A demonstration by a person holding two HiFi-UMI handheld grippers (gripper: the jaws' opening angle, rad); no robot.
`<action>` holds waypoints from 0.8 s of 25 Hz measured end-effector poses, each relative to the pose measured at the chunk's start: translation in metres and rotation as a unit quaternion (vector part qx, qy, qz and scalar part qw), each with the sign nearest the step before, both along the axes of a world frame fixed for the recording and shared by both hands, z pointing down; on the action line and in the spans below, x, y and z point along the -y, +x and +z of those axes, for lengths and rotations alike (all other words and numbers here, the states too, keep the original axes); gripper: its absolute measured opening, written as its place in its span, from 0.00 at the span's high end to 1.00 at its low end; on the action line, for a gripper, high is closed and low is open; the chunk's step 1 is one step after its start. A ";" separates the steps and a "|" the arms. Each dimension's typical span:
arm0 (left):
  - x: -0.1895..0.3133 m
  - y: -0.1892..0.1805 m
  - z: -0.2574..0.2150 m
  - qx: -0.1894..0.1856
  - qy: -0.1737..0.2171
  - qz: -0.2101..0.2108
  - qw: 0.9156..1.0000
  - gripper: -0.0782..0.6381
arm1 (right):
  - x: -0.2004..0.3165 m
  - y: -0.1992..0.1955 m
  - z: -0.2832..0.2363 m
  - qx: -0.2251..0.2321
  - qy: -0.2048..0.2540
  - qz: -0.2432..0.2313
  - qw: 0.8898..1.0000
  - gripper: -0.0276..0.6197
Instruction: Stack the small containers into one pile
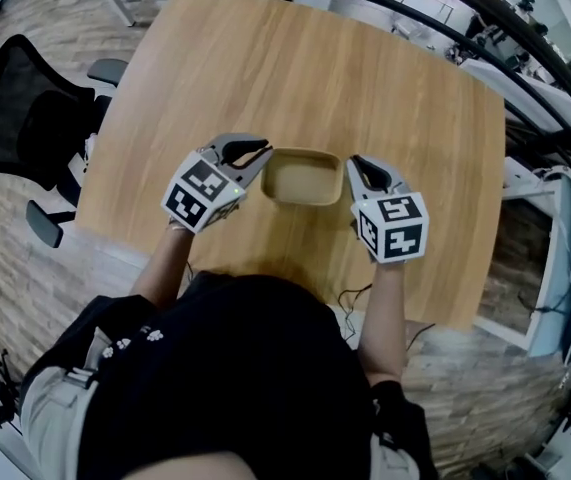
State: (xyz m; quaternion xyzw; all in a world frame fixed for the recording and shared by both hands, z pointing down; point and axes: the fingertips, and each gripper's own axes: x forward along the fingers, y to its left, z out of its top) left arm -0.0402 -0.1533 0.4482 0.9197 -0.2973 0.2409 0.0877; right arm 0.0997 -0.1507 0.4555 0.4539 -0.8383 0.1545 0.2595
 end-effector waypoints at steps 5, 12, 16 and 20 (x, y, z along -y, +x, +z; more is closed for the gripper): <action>-0.015 0.008 -0.018 -0.003 0.016 0.019 1.000 0.83 | -0.019 0.002 -0.028 0.030 0.036 0.020 0.999 0.91; -0.035 0.024 -0.023 -0.010 0.012 0.055 0.998 0.83 | -0.045 0.003 -0.037 0.049 0.035 0.020 0.998 0.91; -0.046 0.040 -0.028 -0.011 0.012 0.074 0.997 0.83 | -0.055 0.006 -0.036 0.046 0.029 0.010 0.998 0.92; -0.048 0.044 -0.024 -0.005 0.013 0.082 0.997 0.83 | -0.059 0.009 -0.038 0.049 0.034 0.015 0.998 0.92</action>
